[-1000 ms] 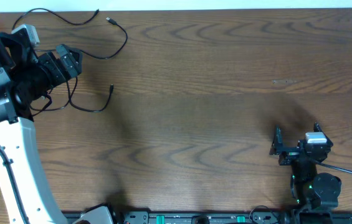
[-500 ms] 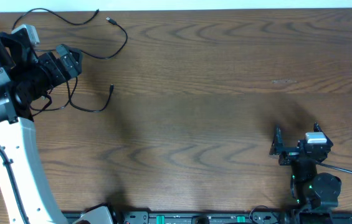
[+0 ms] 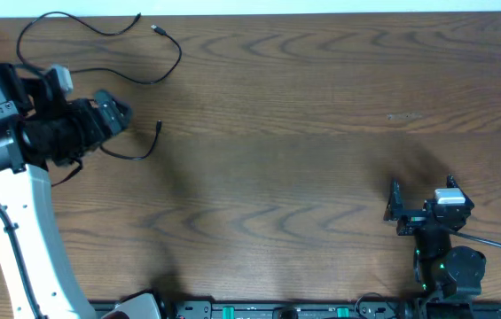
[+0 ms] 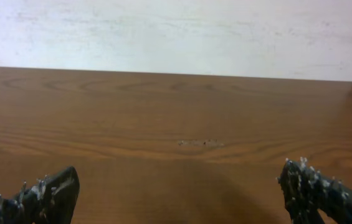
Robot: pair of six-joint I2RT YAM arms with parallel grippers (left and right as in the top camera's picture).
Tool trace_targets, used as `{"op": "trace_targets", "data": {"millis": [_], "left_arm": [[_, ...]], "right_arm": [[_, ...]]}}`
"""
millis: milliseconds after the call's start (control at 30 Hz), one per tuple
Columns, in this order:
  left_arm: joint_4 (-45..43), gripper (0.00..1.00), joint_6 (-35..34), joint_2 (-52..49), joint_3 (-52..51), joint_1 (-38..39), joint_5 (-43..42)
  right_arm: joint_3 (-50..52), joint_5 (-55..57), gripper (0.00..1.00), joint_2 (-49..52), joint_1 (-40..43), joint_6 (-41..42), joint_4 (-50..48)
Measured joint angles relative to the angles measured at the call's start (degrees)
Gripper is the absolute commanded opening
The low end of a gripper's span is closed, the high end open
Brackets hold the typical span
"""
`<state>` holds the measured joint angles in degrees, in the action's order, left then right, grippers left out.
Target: Untangle cables
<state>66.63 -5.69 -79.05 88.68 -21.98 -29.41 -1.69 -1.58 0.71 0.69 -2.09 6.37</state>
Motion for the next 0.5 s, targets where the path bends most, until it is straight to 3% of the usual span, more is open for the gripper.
{"op": "trace_targets", "data": {"millis": [233,500], "left_arm": [[-0.7,0.98,0.2,-0.4,-6.2,1.8,1.5],[-5.6,0.98,0.7,0.8,-13.5,10.2,5.4]], "right_arm": [[0.0,0.0,0.99,0.0,0.0,0.0,0.0],[0.0,0.0,0.99,0.0,0.0,0.0,0.0]]}}
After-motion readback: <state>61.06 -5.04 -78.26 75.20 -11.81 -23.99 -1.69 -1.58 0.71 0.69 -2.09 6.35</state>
